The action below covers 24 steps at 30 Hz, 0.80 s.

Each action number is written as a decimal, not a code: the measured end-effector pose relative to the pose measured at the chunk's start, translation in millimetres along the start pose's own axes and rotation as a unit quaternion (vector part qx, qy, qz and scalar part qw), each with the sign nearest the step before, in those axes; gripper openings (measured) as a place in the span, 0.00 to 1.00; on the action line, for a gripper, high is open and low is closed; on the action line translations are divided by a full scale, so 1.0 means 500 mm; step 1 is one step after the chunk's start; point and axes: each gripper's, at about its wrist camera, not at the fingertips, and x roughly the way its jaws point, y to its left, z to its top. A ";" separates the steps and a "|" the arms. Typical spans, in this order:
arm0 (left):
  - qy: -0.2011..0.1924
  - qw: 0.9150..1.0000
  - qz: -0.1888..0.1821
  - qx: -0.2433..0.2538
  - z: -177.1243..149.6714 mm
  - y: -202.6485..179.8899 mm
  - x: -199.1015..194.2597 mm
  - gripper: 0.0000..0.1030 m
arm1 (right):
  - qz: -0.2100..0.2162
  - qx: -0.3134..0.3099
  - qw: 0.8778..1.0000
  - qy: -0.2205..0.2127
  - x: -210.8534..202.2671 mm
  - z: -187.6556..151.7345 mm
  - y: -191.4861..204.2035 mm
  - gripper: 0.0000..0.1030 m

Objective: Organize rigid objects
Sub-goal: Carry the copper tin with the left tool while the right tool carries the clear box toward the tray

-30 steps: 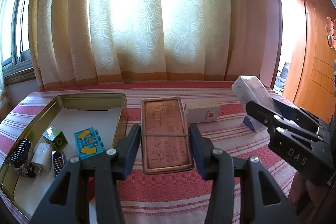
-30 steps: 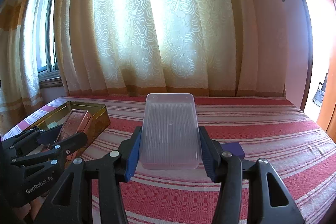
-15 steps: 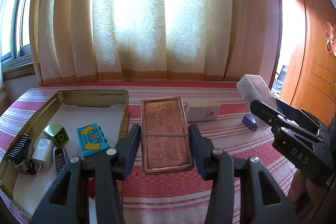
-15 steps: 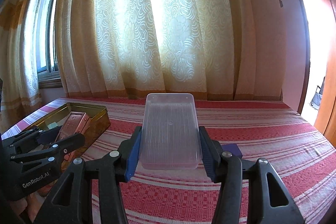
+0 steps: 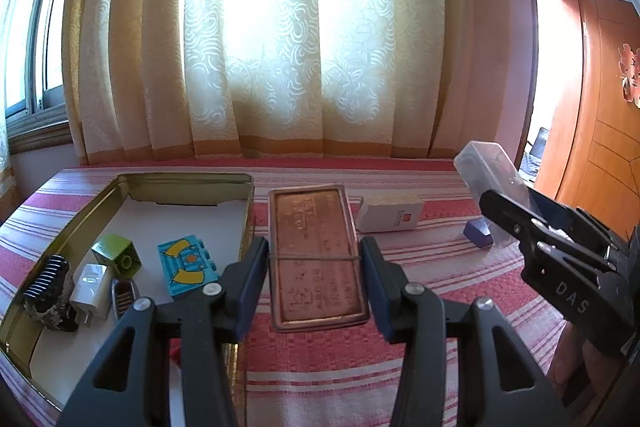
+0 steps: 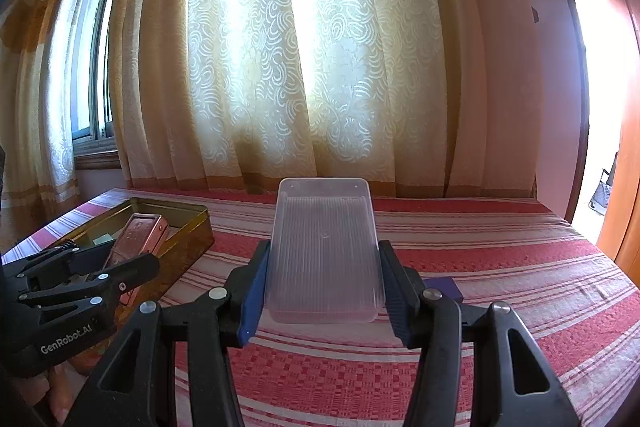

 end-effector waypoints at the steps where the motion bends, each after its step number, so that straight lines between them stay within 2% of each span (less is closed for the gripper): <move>1: -0.001 1.000 0.001 0.000 -0.001 0.001 -0.002 0.45 | 0.000 0.000 1.000 -0.001 -0.001 0.000 0.000 0.52; 24: -0.014 1.000 0.002 -0.015 -0.008 0.040 -0.027 0.45 | 0.024 -0.011 1.000 -0.016 -0.011 0.001 0.040 0.52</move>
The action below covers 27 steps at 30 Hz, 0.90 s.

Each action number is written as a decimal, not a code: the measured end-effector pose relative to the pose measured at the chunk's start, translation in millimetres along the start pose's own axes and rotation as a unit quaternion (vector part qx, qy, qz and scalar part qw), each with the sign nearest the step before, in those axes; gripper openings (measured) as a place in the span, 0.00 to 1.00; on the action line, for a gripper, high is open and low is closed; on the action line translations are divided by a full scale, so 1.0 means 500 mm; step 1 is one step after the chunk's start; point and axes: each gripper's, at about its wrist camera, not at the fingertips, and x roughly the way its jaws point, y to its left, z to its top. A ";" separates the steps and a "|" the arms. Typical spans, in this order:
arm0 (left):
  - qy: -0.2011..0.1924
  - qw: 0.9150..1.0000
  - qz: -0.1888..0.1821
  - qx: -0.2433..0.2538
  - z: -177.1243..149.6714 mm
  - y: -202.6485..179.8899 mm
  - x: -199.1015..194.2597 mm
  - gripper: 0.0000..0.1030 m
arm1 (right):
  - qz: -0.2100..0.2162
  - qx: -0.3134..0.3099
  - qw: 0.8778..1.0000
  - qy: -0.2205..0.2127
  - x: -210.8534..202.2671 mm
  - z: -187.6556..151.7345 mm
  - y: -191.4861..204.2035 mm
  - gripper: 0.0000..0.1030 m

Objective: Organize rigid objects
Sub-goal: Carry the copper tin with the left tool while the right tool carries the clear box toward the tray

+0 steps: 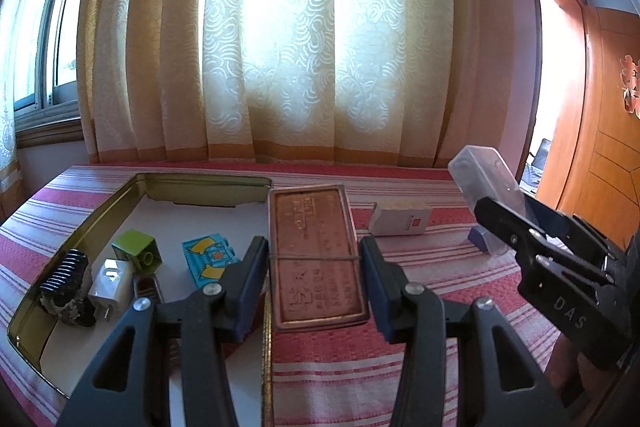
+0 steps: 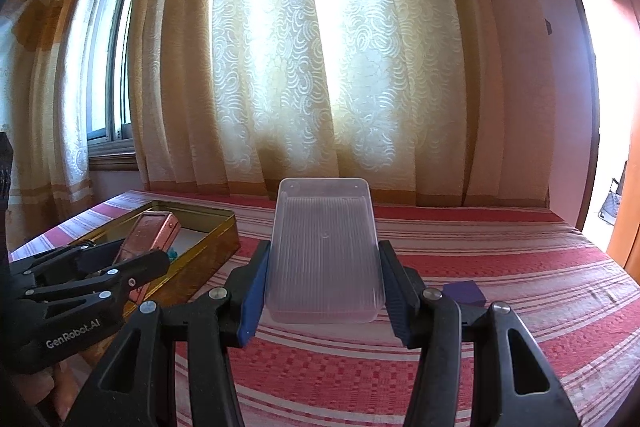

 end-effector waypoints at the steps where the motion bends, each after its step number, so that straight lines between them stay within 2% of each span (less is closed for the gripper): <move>1: -0.001 1.000 0.000 -0.001 0.000 0.001 0.000 0.45 | 0.002 -0.001 1.000 0.000 0.001 0.000 0.004 0.52; 19: -0.011 1.000 0.003 -0.007 -0.003 0.027 -0.022 0.45 | 0.026 -0.007 1.000 -0.001 0.005 0.002 0.051 0.52; 27: -0.025 0.999 0.020 -0.016 -0.004 0.048 -0.039 0.45 | 0.033 -0.009 0.999 -0.003 0.003 0.000 0.065 0.52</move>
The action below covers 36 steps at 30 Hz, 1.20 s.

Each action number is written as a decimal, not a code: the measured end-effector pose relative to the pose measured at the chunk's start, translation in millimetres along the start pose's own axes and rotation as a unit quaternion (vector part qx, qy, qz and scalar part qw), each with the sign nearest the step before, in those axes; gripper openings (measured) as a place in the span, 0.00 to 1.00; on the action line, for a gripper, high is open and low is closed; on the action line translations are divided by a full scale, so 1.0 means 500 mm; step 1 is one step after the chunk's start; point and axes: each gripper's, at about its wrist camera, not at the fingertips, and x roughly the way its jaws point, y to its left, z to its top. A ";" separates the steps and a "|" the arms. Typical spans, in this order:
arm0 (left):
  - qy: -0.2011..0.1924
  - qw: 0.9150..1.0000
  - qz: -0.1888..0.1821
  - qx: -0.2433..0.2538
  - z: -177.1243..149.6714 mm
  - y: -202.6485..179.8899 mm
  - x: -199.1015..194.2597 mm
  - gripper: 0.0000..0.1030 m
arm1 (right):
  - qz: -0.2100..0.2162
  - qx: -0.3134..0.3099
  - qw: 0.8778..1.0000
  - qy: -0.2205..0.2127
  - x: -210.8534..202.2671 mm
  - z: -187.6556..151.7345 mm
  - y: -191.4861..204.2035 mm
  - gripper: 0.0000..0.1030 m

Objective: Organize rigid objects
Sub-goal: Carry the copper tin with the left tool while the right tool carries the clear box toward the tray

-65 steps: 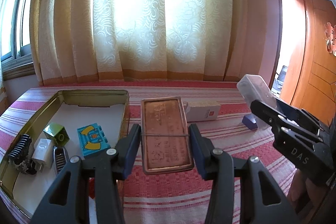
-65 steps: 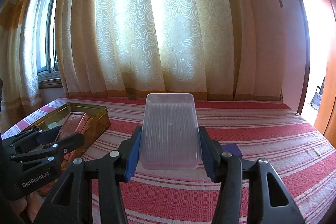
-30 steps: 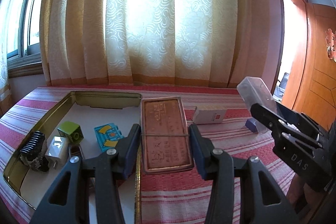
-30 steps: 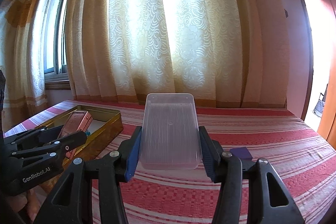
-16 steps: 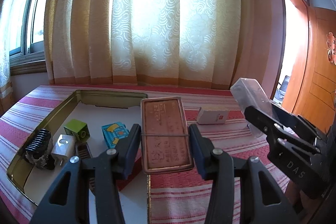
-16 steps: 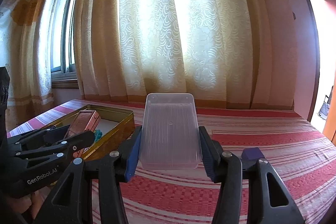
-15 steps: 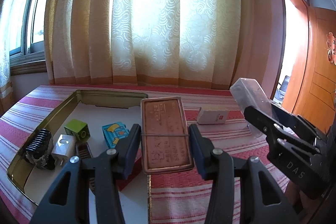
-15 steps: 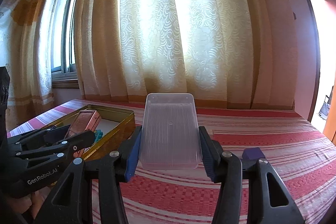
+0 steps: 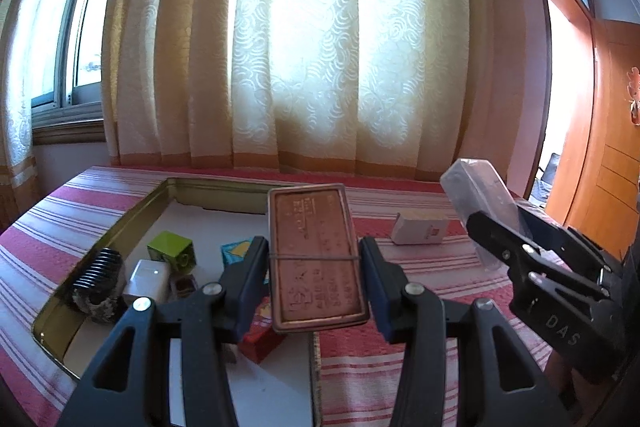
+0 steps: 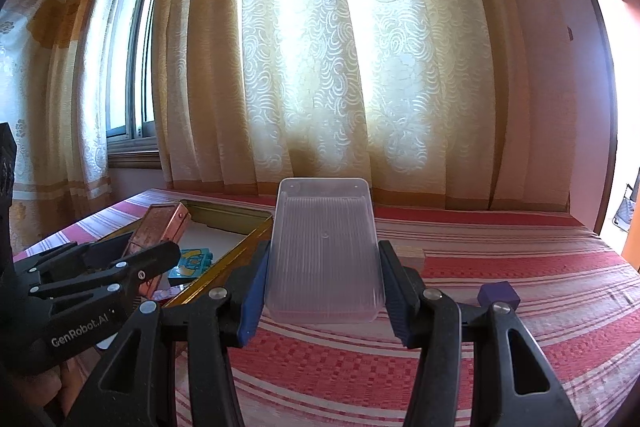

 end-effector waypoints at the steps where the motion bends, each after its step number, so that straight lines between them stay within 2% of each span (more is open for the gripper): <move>1: 0.000 1.000 0.001 -0.002 0.001 0.004 0.000 0.45 | 0.001 0.000 1.000 0.000 -0.001 -0.001 0.002 0.52; 36: -0.007 0.999 0.028 -0.015 0.006 0.068 -0.013 0.45 | 0.040 -0.016 0.999 0.000 0.006 -0.002 0.085 0.52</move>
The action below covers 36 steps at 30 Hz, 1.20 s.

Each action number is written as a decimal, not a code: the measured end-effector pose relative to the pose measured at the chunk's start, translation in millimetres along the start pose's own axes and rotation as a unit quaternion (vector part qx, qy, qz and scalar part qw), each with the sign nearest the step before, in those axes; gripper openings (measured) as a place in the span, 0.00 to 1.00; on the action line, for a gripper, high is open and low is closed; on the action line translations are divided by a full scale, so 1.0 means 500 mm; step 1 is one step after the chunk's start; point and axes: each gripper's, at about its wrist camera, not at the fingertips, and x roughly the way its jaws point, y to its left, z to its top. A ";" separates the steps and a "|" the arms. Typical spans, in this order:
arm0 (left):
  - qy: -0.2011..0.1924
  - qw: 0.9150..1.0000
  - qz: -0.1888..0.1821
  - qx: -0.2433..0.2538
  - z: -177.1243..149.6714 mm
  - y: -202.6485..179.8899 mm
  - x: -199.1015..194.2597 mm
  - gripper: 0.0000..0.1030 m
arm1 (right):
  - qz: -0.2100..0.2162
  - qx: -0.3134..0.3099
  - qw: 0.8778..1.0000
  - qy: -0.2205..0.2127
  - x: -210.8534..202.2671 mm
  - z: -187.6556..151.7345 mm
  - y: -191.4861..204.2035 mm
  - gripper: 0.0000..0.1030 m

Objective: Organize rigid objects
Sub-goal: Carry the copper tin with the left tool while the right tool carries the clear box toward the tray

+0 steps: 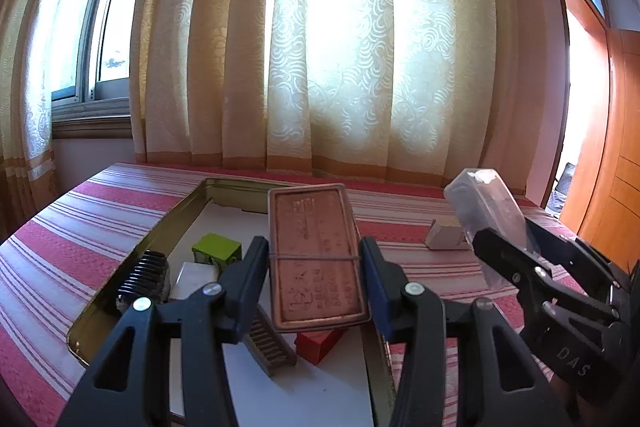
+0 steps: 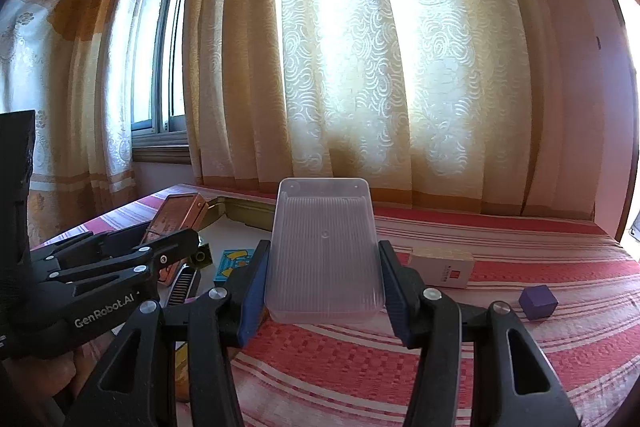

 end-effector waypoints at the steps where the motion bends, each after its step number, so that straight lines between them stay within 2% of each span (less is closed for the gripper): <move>1: 0.000 1.000 0.000 0.000 0.000 0.001 0.000 0.45 | 0.001 -0.001 1.000 0.000 0.001 0.000 0.001 0.52; 36: 0.011 1.000 0.018 -0.010 0.008 0.068 0.001 0.45 | 0.046 -0.023 0.999 0.012 0.027 0.002 0.081 0.53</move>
